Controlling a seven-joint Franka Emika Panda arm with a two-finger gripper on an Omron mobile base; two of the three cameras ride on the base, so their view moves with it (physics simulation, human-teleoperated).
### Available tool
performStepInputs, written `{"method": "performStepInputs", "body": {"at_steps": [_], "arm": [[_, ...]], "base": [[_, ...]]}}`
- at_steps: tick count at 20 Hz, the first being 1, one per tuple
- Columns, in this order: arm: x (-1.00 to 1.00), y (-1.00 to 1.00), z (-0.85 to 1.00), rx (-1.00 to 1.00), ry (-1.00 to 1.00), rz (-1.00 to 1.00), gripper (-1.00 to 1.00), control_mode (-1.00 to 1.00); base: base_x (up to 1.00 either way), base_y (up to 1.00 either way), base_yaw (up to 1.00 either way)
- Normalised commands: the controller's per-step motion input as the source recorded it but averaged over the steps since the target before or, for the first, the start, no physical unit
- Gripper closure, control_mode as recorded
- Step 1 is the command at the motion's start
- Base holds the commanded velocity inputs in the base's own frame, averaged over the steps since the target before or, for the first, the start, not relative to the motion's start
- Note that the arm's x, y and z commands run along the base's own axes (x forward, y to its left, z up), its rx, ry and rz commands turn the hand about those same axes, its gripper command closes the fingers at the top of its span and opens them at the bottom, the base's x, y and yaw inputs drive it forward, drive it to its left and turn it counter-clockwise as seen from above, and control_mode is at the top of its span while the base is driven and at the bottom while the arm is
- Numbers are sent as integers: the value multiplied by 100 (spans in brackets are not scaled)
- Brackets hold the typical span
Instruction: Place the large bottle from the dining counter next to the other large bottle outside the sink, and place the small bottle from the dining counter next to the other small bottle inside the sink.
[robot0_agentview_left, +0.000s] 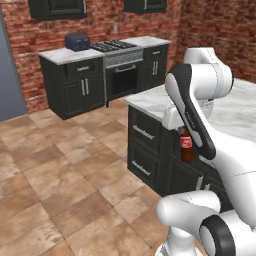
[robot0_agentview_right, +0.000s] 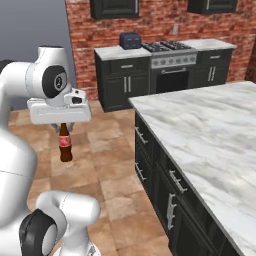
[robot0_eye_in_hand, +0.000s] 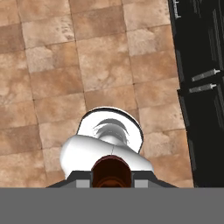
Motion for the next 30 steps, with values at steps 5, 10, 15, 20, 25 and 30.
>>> {"method": "performStepInputs", "body": {"at_steps": [5, 10, 15, 20, 25, 30], "arm": [[0, 0, 0, 0, 0, 0, 100, 100], [0, 0, 0, 0, 0, 0, 100, 100], [0, 0, 0, 0, 0, 0, 100, 100], [0, 0, 0, 0, 0, 0, 100, 100], [0, 0, 0, 0, 0, 0, 100, 100], [0, 0, 0, 0, 0, 0, 100, 100]], "base": [[0, -1, 25], [0, 0, 25], [0, 0, 25], [0, 0, 25], [0, 0, 25], [0, 0, 25]]}}
